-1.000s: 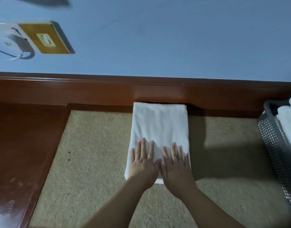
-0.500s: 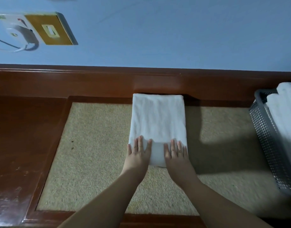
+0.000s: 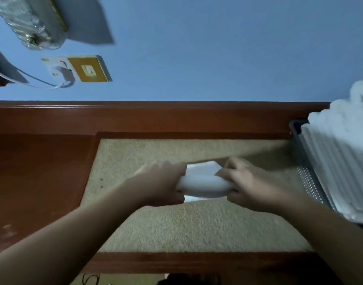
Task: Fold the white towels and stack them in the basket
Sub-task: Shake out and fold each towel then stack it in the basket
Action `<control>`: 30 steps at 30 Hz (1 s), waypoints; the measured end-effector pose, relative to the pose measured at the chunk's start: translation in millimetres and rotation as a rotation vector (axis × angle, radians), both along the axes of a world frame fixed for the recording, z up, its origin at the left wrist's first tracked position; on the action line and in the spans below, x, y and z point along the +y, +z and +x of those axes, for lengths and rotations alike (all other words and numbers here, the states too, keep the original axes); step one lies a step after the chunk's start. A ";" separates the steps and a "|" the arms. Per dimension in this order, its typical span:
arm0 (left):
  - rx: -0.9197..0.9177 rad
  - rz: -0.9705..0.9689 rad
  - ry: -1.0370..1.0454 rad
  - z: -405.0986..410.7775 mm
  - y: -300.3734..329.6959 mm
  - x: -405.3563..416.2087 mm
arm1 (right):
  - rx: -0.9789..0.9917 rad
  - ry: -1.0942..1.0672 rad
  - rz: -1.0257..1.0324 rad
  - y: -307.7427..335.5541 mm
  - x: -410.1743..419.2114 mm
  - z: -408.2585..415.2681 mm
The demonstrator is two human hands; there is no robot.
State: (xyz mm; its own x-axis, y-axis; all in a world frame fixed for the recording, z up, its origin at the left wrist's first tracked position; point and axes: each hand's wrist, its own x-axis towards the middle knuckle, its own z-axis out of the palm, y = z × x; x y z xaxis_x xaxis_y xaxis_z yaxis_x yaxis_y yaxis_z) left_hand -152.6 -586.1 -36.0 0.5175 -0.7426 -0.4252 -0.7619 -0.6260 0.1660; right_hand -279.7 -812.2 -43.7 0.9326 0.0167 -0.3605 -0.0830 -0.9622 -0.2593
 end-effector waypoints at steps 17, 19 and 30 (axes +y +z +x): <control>0.459 -0.393 0.628 131.0 -116.7 -38.4 | 0.080 -0.389 0.463 -108.3 -75.5 124.2; 0.494 -0.476 0.798 143.5 -147.1 -45.8 | 0.012 -0.449 0.441 -138.7 -80.1 133.4; 0.729 -0.470 1.177 64.4 -255.4 7.4 | 0.024 -1.061 0.504 -254.8 -10.7 36.2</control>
State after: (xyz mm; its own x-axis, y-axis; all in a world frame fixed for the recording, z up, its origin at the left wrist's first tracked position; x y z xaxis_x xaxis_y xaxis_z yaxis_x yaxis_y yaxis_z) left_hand -88.3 -578.7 -291.3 0.6914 -0.1936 -0.6960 0.4814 -0.5950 0.6436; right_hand -243.5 -822.9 -298.5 0.5577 -0.6189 -0.5531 -0.7918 -0.1968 -0.5781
